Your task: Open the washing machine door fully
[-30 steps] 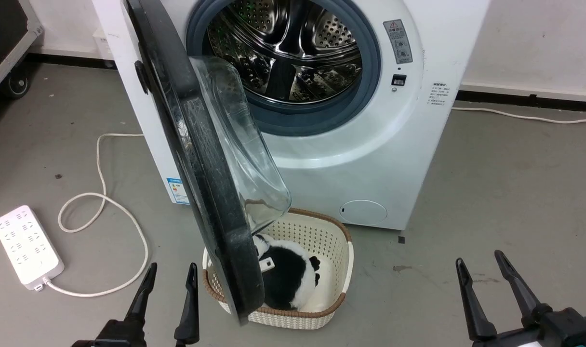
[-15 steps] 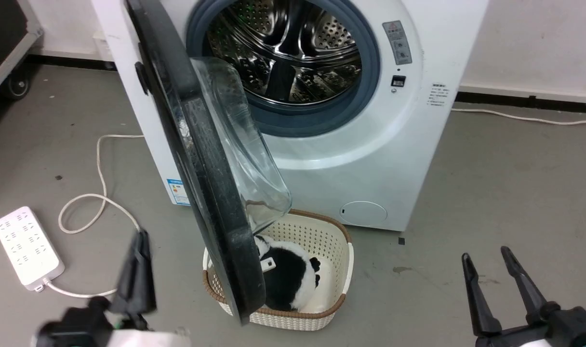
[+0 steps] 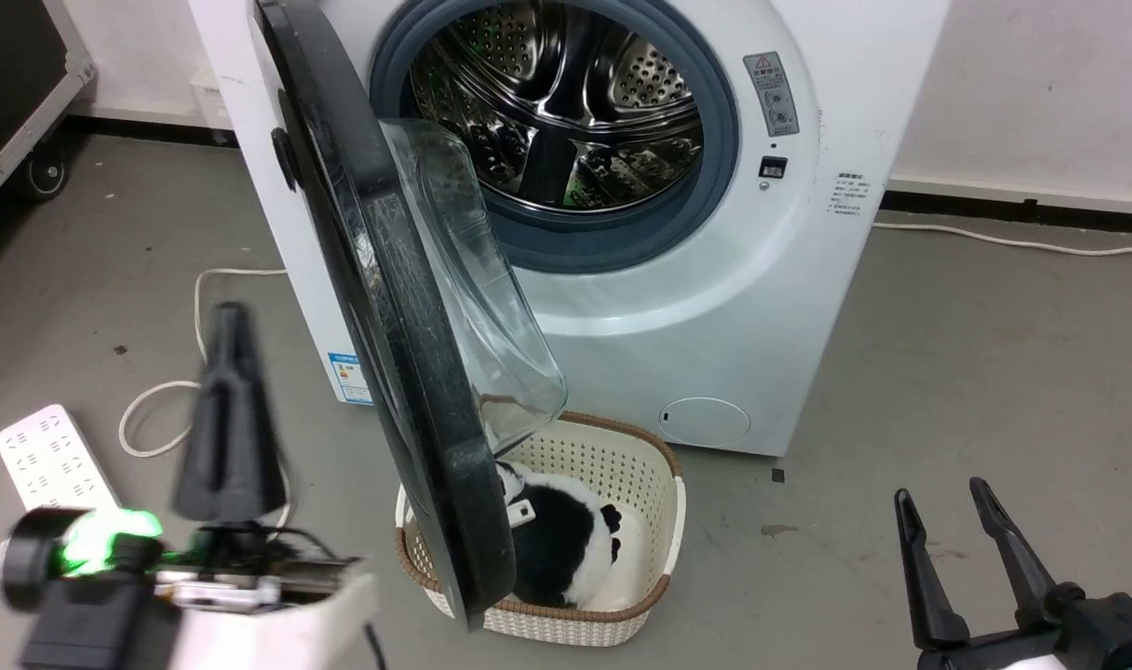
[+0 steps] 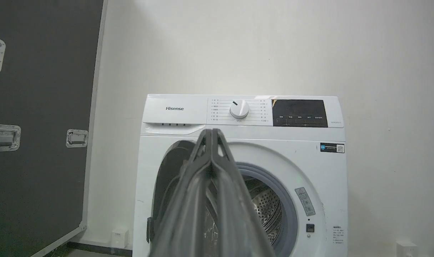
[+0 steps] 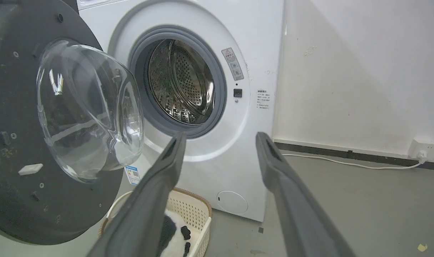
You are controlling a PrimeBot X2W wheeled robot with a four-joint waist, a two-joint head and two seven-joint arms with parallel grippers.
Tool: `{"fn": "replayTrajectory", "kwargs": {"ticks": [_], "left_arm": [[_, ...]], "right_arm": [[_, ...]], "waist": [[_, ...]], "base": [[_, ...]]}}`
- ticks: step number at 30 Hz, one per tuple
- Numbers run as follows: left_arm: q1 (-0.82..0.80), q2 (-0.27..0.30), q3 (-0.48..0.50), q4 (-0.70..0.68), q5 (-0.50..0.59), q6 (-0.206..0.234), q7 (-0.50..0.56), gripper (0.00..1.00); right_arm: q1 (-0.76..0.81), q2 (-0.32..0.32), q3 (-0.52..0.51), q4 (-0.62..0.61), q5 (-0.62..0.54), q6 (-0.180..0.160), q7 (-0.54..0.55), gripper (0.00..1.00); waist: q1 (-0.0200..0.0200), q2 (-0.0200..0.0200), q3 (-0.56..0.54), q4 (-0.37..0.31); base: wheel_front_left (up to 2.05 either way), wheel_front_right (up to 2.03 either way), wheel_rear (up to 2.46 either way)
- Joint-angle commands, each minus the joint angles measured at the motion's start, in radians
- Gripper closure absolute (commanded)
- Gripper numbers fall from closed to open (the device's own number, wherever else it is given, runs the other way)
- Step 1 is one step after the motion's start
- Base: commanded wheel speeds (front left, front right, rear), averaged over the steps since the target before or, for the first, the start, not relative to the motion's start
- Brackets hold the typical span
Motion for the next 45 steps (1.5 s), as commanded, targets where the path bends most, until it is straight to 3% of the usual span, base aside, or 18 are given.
{"fn": "replayTrajectory", "kwargs": {"ticks": [1, 11, 20, 32, 45], "left_arm": [[-0.018, 0.003, -0.015, -0.008, 0.014, -0.008, -0.005, 1.0], [-0.016, 0.012, -0.204, 0.058, 0.066, -0.068, 0.051, 1.0], [0.052, 0.009, -0.321, 0.279, 0.045, -0.085, 0.117, 1.0], [0.014, 0.008, -0.287, 0.517, 0.013, -0.038, 0.109, 1.0], [0.019, 0.045, -0.187, 0.547, -0.041, 0.021, 0.089, 1.0]], "right_arm": [[-0.004, 0.005, 0.001, 0.002, 0.005, 0.001, -0.004, 0.0], [-0.009, 0.005, 0.008, 0.008, 0.011, 0.001, -0.004, 0.0], [-0.014, 0.005, 0.007, 0.014, 0.01, 0.001, -0.004, 0.0], [-0.012, 0.005, 0.014, 0.032, 0.016, 0.001, -0.004, 0.0], [-0.01, 0.005, 0.019, 0.04, 0.023, 0.001, -0.004, 0.0]], "waist": [[0.0001, 0.0, 0.0, -0.002], [0.0001, 0.0, 0.007, -0.019], [0.0001, 0.0, 0.025, -0.025], [0.0001, 0.0, 0.042, 0.03], [0.0001, 0.0, 0.058, 0.21]], "base": [[0.0, 0.0, 0.0], [0.0, 0.0, 0.0], [0.0, 0.0, 0.0], [0.0, 0.0, 0.0], [0.0, 0.0, 0.0]]}}
